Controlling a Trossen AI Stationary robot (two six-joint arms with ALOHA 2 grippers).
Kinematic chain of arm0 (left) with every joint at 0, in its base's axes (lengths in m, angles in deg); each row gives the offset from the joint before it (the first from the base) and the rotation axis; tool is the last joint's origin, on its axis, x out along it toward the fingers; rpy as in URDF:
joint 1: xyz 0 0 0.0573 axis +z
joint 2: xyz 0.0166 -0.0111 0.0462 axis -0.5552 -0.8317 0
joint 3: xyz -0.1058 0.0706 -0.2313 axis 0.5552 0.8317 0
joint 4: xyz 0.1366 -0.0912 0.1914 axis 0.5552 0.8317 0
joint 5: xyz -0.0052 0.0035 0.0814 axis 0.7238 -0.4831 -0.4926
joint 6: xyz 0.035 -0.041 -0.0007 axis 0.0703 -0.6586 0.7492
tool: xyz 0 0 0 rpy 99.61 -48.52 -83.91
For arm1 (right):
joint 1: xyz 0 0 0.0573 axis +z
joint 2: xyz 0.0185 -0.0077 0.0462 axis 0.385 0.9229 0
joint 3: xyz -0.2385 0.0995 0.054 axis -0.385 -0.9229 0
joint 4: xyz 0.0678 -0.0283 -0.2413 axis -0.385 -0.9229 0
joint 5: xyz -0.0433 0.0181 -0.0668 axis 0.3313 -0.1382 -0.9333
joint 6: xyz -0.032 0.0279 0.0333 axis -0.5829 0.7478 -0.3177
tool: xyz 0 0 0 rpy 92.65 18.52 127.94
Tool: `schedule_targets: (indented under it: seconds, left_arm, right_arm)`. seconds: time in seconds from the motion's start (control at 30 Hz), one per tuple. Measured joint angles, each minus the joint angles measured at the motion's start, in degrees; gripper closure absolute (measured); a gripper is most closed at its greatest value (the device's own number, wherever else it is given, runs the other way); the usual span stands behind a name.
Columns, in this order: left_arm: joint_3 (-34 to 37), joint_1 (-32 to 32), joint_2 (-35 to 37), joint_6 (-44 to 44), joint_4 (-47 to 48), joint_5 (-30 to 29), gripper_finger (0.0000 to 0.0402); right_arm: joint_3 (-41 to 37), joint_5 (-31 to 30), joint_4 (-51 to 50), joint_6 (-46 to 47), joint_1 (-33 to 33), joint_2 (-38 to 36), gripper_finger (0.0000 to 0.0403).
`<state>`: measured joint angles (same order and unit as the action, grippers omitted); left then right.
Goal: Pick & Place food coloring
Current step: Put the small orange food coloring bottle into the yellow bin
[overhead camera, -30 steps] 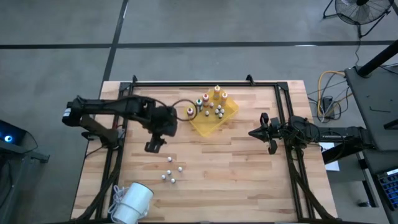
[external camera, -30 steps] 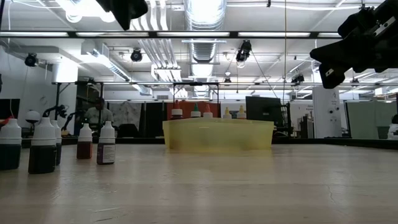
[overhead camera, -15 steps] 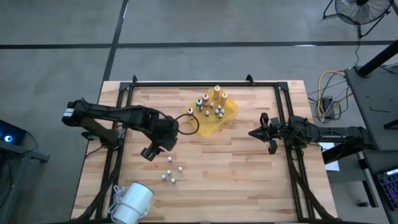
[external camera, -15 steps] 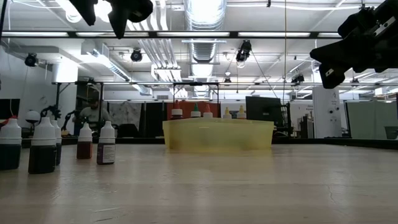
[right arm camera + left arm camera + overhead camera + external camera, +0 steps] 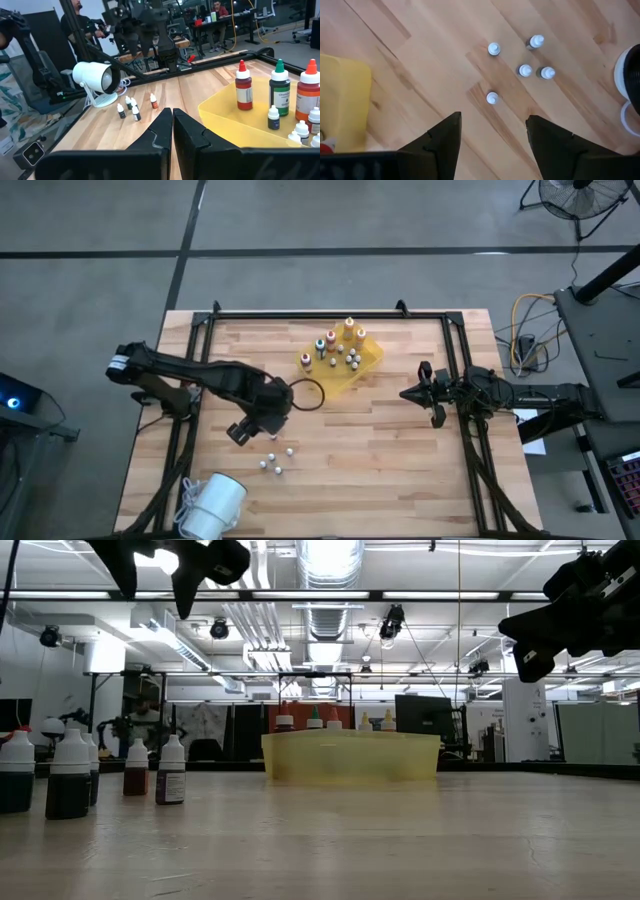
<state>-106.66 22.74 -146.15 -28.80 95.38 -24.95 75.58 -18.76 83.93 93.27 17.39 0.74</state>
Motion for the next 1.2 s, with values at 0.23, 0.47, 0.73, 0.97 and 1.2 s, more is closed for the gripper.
schedule_targets:
  seconds: [0.23, 0.47, 0.73, 0.97, 1.2]
  left_arm:
    - [0.5, 0.0, -4.3, -0.3, -0.3, 0.1, 0.0205]
    - [4.8, -0.1, -5.5, -4.3, -6.9, 0.2, 0.0205]
    - [10.7, -0.8, -4.8, -7.8, -10.4, 0.2, 0.0205]
    - [15.3, -1.3, -4.8, -10.0, -16.1, 0.2, 0.0205]
    - [19.1, -1.5, -4.8, -11.8, -19.0, 0.2, 0.0205]
  right_arm:
    - [0.0, 0.0, 0.0, 0.0, 0.0, 0.0, 0.0394]
    - [0.0, 0.0, 0.0, 0.0, 0.0, 0.0, 0.0394]
    - [0.0, 0.0, 0.0, 0.0, 0.0, 0.0, 0.0394]
    - [0.0, 0.0, 0.0, 0.0, 0.0, 0.0, 0.0394]
    - [0.0, 0.0, 0.0, 0.0, 0.0, 0.0, 0.0394]
